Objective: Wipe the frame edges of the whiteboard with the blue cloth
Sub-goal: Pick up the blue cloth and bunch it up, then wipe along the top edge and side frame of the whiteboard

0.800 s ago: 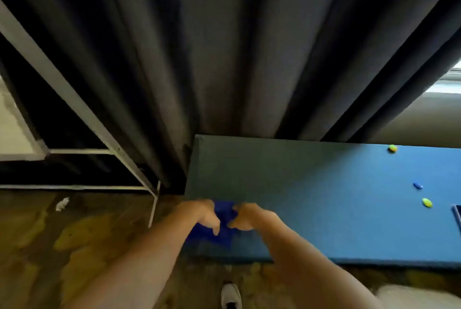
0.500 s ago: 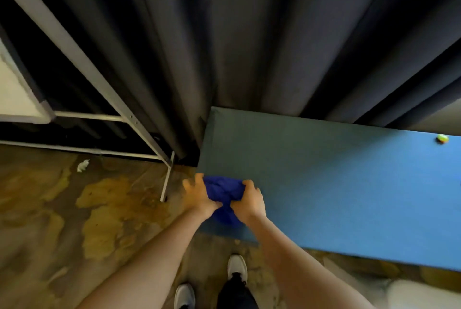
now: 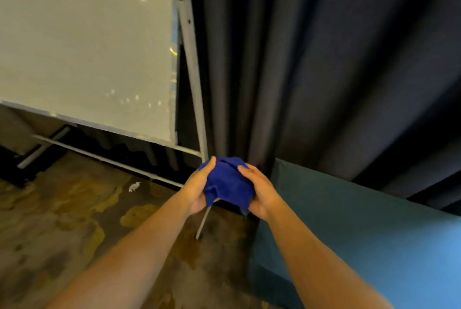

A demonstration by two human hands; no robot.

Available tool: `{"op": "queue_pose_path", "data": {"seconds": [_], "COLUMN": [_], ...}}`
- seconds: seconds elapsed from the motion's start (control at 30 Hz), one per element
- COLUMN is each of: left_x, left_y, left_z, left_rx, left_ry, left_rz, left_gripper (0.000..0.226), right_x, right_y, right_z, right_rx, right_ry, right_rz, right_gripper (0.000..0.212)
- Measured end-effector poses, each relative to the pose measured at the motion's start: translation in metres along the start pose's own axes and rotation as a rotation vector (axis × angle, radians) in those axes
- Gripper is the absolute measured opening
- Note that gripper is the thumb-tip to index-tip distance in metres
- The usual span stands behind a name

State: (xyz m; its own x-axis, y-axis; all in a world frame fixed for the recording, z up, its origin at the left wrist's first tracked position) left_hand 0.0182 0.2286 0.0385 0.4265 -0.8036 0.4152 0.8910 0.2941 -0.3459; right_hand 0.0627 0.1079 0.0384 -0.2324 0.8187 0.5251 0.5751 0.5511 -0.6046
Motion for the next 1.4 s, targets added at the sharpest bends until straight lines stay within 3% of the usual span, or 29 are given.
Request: {"op": "queue_pose_path", "data": {"seconds": [0.1,0.2,0.47,0.6,0.87,1.07,1.4], "left_x": [-0.046,-0.099,-0.170,-0.172,-0.155,-0.162,-0.169], "left_y": [-0.015,-0.036,-0.063,-0.046,0.005,0.071,0.205], "left_z": [0.097,0.206,0.410,0.518,0.747,0.891,1.030], "left_rx": [0.194,0.441,0.829,1.017,1.356,1.490,1.593], "left_ry": [0.078,0.196,0.410,0.573,0.635,0.739,0.853], "left_rz": [0.034,0.076,0.186,0.216,0.246,0.276,0.199], "left_gripper": [0.032,0.017,0.024,0.026,0.025,0.028,0.033], "right_x": [0.095,0.197,0.399,0.484,0.666,0.776,0.884], "right_y": [-0.006,-0.013,-0.016,-0.016,-0.017,0.017,0.075], "right_z": [-0.025,-0.044,-0.097,-0.170,-0.346,-0.436,-0.533], "right_rx": [-0.123,-0.239,-0.448,-0.648,-1.044,-1.253,-1.548], "right_ry": [-0.232,-0.308,-0.401,-0.565,-0.760,-0.829,-1.074], "right_rz": [0.031,-0.026,-0.159,-0.157,-0.112,0.002,0.514], "right_gripper": [0.042,0.036,0.031,0.023,0.021,0.021,0.021]}}
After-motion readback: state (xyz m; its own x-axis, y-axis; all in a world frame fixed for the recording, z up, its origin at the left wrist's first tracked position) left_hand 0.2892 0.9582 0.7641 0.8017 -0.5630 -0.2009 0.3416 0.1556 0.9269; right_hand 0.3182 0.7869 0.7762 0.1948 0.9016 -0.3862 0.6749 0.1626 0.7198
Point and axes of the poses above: each hand's wrist, its own y-axis towards the middle knuckle, its own x-axis out of the palm, z = x × y, the point moved 10 cm from there along y, towards the middle knuckle, and after that the axes turned 14 degrees about x, right-handed, at the moved point
